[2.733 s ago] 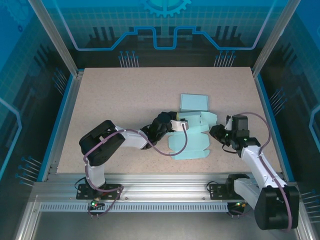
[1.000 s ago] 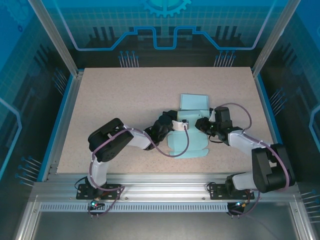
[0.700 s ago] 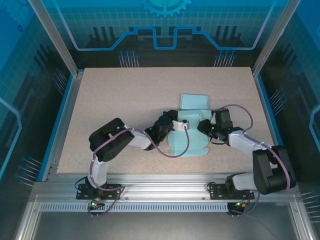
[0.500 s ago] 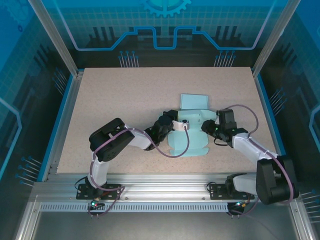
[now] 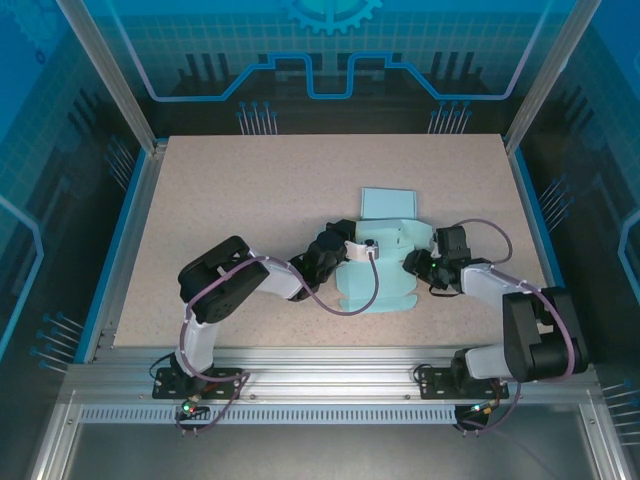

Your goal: Fold the paper box

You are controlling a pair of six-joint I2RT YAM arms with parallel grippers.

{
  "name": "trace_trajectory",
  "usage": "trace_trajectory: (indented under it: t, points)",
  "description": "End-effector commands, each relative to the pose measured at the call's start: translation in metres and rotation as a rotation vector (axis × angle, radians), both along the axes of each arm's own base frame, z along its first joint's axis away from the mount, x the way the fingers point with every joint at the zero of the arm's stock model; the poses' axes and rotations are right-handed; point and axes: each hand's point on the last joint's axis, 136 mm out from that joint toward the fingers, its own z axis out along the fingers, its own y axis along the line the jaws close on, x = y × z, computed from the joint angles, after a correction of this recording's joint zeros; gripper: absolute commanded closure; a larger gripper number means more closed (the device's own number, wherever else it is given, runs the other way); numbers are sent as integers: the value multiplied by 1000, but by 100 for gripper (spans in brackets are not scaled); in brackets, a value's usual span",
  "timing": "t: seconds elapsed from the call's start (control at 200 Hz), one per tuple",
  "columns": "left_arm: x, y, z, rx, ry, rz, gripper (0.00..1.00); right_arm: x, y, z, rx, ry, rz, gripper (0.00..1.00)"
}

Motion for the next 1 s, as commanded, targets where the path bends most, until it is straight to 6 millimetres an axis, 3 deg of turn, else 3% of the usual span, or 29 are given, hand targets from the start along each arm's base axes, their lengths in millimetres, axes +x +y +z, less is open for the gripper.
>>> trace_trajectory:
  t: [0.0,0.26,0.66,0.995]
  points:
    - [-5,-2,-12,18,9,-12,90,15,17,6,49,-51,43,46]
    - [-4,-4,-11,15,9,-18,90,35,38,22,62,-130,96,49]
    - [-5,-3,-13,22,10,-17,90,55,38,38,24,-201,96,52]
    - [-5,-3,-13,29,7,-18,90,40,16,29,-73,-144,17,52]
